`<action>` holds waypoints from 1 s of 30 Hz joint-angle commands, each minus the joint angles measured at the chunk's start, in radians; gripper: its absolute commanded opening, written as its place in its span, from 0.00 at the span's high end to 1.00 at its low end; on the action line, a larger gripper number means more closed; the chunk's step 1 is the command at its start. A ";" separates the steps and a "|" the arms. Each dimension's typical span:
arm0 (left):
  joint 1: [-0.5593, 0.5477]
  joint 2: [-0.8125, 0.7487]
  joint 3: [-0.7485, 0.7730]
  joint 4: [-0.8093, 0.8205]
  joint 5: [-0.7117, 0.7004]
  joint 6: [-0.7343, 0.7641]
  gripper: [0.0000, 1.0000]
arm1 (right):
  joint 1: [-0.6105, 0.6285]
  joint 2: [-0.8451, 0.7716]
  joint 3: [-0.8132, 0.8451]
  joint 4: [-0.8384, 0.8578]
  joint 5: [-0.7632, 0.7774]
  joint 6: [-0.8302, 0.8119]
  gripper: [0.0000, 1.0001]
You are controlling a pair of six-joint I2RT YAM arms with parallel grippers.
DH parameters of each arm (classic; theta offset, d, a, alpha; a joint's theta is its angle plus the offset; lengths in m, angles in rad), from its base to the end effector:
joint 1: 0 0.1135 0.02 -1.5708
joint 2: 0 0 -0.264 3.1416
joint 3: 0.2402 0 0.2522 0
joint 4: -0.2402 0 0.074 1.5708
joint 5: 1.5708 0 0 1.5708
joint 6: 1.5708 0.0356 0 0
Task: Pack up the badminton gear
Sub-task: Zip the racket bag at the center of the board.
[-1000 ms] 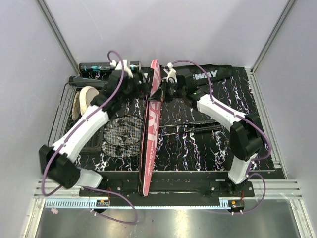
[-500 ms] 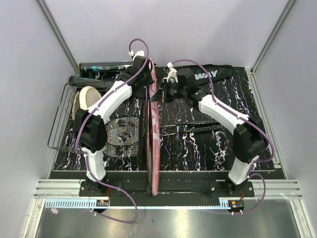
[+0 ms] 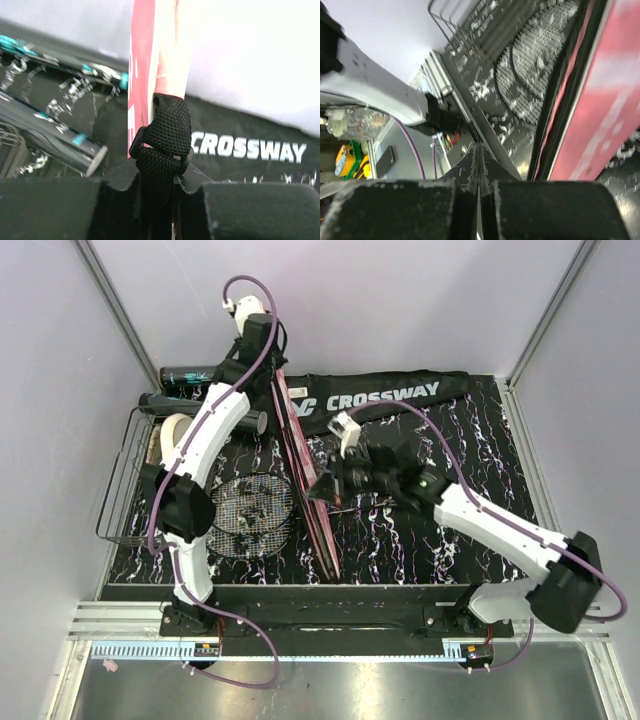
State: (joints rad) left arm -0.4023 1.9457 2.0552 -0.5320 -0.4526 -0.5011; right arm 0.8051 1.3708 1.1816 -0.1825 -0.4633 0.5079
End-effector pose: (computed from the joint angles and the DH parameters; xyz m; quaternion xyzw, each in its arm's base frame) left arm 0.4204 -0.1620 0.4021 -0.1621 0.8112 -0.0615 0.5584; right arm 0.2089 0.2403 0.3467 -0.2471 0.7755 0.4853 0.3194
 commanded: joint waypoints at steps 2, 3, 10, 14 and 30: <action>0.098 -0.037 0.128 0.171 -0.173 -0.005 1.00 | 0.025 -0.087 -0.246 0.031 0.046 0.041 1.00; 0.108 -0.040 0.131 0.179 -0.158 -0.008 1.00 | 0.034 -0.105 -0.293 0.038 0.045 0.041 1.00; 0.068 -0.080 0.111 0.065 -0.220 -0.103 1.00 | 0.031 -0.107 -0.179 -0.035 0.121 -0.015 1.00; 0.008 -0.100 0.128 -0.171 -0.337 -0.212 1.00 | 0.029 0.005 0.027 -0.077 0.266 -0.074 0.36; -0.015 -0.140 0.105 -0.540 -0.333 -0.563 1.00 | 0.152 0.388 0.653 -0.414 0.794 -0.114 0.48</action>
State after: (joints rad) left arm -0.4099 1.8717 2.1380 -1.0599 -0.7521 -0.9558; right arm 0.8791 1.7271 1.7664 -0.5247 0.1383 0.4301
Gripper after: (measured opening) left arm 0.199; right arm 0.522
